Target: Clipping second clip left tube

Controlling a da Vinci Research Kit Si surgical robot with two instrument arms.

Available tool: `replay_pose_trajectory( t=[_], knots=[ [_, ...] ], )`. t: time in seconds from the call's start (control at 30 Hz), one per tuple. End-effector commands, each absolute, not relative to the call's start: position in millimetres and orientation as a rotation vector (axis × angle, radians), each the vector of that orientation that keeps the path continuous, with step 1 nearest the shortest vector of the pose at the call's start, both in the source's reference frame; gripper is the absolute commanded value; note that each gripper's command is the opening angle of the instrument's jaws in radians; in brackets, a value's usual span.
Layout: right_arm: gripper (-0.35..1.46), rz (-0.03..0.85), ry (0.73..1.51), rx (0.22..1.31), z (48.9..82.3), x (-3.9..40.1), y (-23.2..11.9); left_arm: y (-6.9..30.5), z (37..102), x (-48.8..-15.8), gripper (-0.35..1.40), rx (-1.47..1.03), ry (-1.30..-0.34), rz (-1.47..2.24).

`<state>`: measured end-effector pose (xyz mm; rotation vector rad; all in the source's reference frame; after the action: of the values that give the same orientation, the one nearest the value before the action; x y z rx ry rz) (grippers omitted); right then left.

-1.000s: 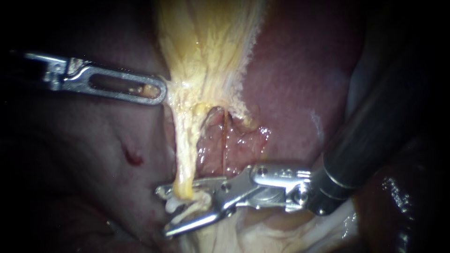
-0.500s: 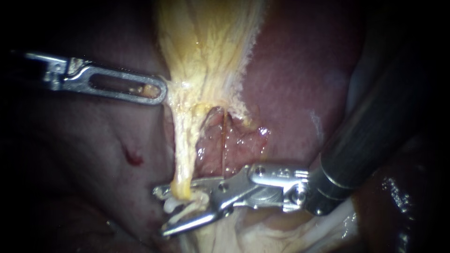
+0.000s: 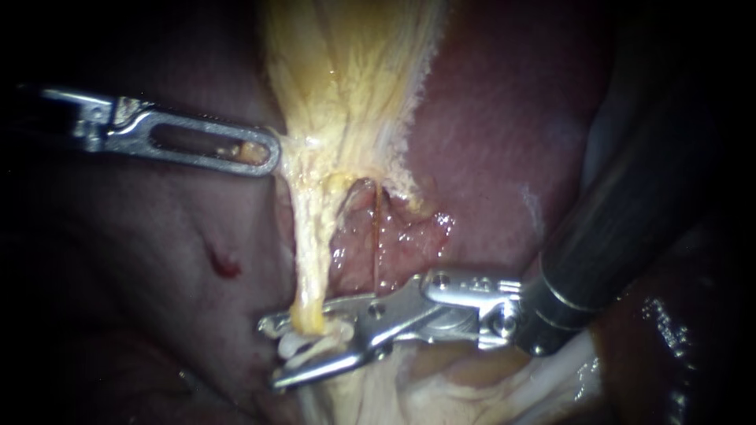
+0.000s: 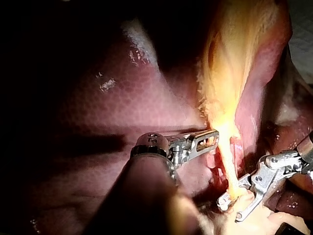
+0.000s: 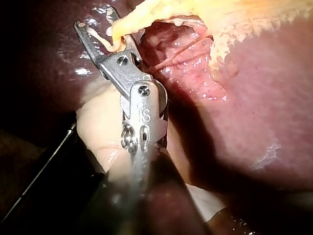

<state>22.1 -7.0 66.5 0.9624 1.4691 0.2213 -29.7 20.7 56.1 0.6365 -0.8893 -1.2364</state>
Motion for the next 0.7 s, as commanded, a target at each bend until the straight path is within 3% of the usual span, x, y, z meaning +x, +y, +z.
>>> replay_pose_trajectory(
  t=[0.03,0.7],
  knots=[
    [0.10,0.221,1.469,0.963,66.5,22.1,-7.0,20.7,56.1,-29.7,-0.35,0.636,-0.889,-1.236],
    [-0.35,0.235,1.464,0.950,67.0,21.9,-6.8,20.7,56.1,-29.8,-0.35,0.636,-0.889,-1.237]
  ],
)
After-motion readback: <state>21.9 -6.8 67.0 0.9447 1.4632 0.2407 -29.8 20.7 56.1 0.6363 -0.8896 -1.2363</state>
